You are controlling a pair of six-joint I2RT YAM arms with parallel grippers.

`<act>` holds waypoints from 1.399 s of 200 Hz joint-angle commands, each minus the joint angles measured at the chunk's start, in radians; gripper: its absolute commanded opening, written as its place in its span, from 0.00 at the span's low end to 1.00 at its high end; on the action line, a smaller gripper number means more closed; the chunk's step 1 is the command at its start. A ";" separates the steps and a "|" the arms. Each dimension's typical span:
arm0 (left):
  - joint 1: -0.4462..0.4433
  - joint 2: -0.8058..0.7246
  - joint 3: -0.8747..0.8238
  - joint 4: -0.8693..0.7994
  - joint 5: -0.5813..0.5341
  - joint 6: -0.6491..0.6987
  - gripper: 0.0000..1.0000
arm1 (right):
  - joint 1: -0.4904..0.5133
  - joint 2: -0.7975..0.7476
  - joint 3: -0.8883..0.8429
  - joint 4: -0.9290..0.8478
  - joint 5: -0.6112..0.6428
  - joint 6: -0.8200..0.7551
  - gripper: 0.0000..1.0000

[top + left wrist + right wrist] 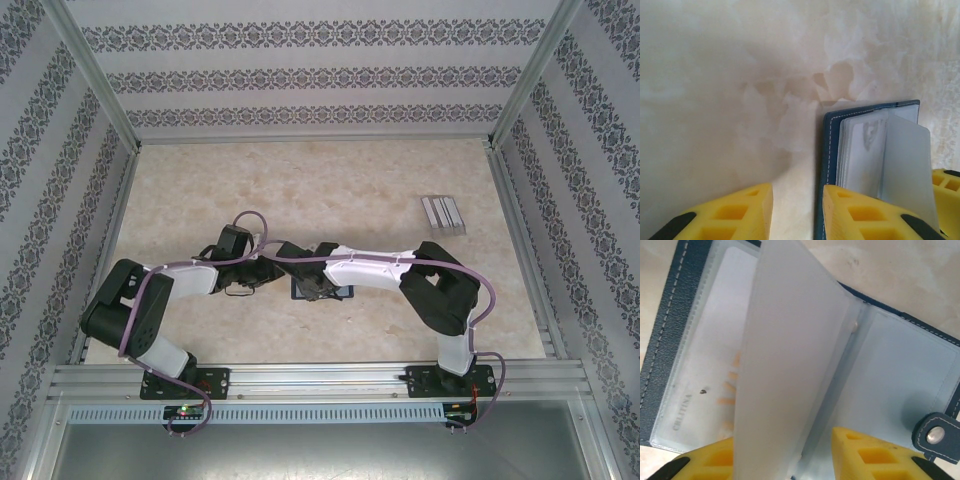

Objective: Put the credit cards into the card holder

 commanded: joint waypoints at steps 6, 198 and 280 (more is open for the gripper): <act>0.006 0.027 0.023 0.024 0.029 -0.018 0.32 | 0.009 -0.010 0.023 -0.001 0.000 -0.004 0.38; 0.011 0.042 0.024 0.027 0.029 -0.025 0.28 | 0.003 -0.034 0.002 0.107 -0.125 -0.071 0.29; 0.013 0.036 0.033 0.020 0.028 -0.021 0.28 | -0.003 0.016 -0.023 0.168 -0.229 -0.079 0.32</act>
